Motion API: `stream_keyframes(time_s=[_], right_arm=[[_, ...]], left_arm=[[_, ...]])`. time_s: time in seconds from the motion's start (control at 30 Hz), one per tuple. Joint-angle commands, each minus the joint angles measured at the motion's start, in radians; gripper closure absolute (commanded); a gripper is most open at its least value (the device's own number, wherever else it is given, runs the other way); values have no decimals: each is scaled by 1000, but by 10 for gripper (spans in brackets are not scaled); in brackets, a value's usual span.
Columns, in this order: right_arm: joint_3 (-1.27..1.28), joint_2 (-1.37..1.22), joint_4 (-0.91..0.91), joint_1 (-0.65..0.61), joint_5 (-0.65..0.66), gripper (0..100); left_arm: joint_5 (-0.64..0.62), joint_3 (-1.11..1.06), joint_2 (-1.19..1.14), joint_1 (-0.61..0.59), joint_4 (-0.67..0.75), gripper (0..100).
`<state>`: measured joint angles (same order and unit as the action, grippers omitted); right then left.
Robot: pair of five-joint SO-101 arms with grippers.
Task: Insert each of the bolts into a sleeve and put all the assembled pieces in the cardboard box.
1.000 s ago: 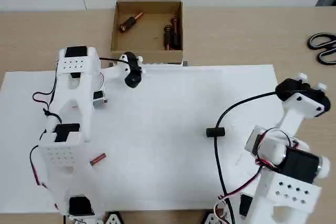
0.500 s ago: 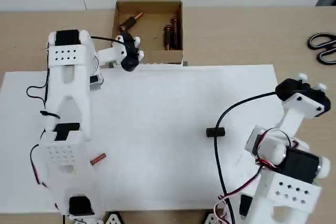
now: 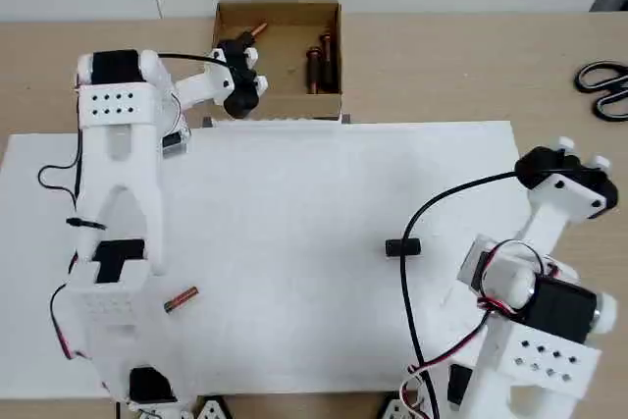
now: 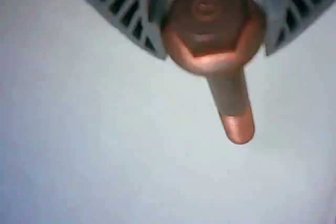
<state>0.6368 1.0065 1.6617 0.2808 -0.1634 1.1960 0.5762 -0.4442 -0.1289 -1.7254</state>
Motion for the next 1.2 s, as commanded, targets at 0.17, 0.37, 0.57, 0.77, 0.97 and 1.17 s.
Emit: stream_keyframes(time_s=[0.17,0.37,0.57,0.77,0.97,1.17], right_arm=[[-9,13,-18,5,-5,996],[-9,13,-18,5,-6,996],[-9,13,-16,5,-8,996],[-9,13,-16,5,-8,996],[-9,13,-16,5,-8,996],[-9,13,-16,5,-9,996]], left_arm=[[-8,-130,196,0,-26,994],[52,-179,222,5,-26,993],[54,-213,213,75,-26,993],[29,-318,212,164,25,992],[-9,-397,212,206,143,992],[-97,-398,215,193,227,939]])
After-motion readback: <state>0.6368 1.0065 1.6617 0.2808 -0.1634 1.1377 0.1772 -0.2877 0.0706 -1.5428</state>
